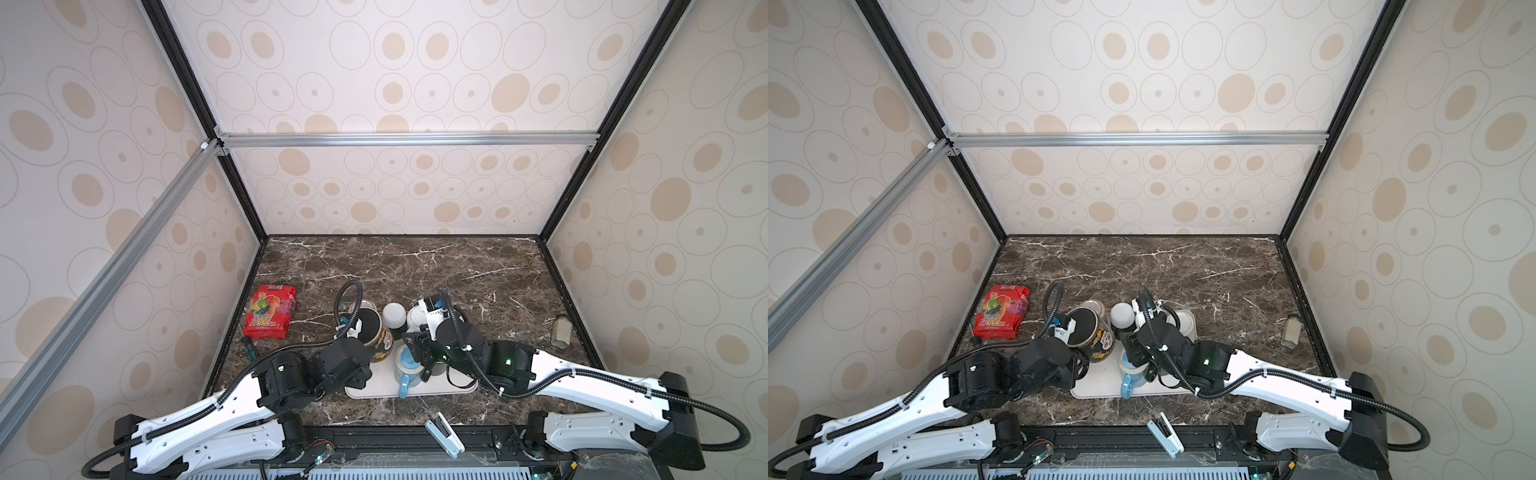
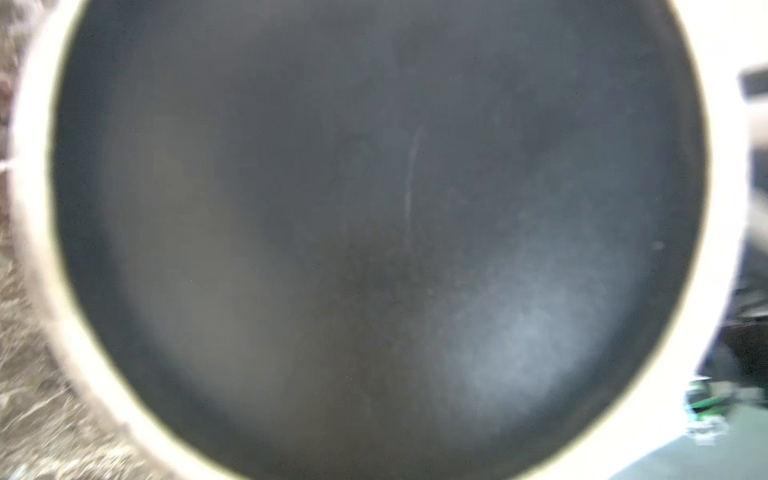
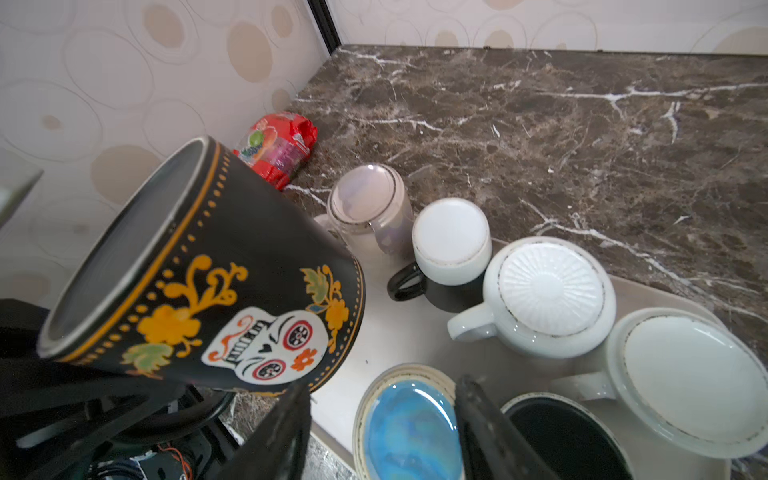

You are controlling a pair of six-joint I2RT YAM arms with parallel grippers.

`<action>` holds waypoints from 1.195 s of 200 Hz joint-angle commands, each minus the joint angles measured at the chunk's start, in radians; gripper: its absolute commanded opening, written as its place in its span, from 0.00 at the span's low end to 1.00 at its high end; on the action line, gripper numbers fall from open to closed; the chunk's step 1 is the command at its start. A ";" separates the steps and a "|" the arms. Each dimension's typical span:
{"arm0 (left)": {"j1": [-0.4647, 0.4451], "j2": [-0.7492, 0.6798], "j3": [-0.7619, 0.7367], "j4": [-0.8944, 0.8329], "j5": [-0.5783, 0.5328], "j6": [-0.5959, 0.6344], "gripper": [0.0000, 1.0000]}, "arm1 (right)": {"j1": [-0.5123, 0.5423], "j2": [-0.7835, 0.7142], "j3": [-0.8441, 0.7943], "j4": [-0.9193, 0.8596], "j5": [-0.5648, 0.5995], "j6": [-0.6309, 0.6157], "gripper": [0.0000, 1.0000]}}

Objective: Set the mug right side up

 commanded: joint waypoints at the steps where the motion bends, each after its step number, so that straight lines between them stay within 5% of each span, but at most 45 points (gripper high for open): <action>1: -0.001 -0.071 0.090 0.231 -0.084 0.080 0.00 | -0.074 -0.046 0.029 0.020 -0.104 0.007 0.57; 47: 0.100 -0.064 0.065 0.643 0.001 0.240 0.00 | -0.361 -0.123 -0.091 0.321 -0.645 0.165 0.55; 85: 0.354 0.024 0.008 0.950 0.303 0.224 0.00 | -0.480 -0.104 -0.106 0.485 -0.868 0.254 0.53; 134: 0.550 0.201 -0.044 1.342 0.630 0.027 0.00 | -0.544 -0.046 -0.118 0.609 -0.969 0.338 0.53; 239: 0.627 0.393 -0.044 1.678 0.797 -0.190 0.00 | -0.617 0.198 -0.142 1.106 -1.043 0.587 0.50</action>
